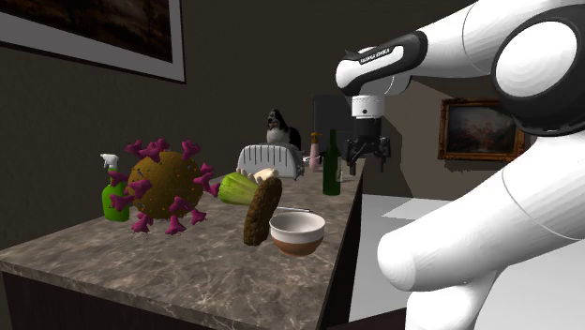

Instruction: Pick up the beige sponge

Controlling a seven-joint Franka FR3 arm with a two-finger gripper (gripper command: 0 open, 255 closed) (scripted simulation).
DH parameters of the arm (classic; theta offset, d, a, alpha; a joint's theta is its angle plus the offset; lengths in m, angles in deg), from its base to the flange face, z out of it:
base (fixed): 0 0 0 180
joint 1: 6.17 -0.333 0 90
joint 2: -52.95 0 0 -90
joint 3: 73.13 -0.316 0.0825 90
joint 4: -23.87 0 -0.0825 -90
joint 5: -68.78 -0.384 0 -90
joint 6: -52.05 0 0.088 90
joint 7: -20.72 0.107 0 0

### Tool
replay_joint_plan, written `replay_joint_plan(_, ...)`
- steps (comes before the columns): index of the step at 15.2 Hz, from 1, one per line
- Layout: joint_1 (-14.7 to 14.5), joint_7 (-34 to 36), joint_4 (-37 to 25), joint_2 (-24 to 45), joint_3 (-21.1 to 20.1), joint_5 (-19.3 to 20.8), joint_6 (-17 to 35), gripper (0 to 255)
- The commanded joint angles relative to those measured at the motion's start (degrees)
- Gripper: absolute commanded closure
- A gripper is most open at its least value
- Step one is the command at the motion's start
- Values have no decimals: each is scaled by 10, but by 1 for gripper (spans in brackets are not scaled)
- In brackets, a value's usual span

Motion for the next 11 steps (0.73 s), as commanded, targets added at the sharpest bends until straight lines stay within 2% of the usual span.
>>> replay_joint_plan(1,0,0,0,0,0,0,0,0)
replay_joint_plan(6,0,148,-1,7,-85,-49,10,0)
replay_joint_plan(11,7,295,-32,47,-170,-87,27,0)
